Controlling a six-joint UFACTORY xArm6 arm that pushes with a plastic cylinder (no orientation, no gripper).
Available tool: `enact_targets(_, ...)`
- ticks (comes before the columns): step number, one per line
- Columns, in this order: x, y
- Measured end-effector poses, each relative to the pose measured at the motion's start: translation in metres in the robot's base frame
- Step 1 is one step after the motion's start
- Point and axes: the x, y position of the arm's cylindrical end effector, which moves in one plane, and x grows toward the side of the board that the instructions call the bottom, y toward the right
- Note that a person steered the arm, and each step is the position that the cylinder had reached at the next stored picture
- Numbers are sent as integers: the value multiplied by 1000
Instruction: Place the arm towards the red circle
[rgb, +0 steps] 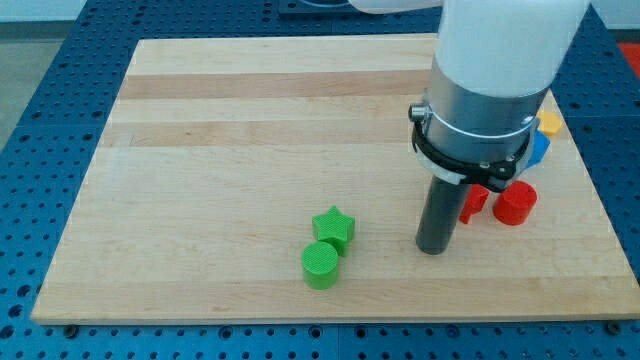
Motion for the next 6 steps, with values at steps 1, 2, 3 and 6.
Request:
enact_targets(1,0,44)
enact_targets(2,0,74)
enact_targets(3,0,80)
enact_targets(6,-1,80)
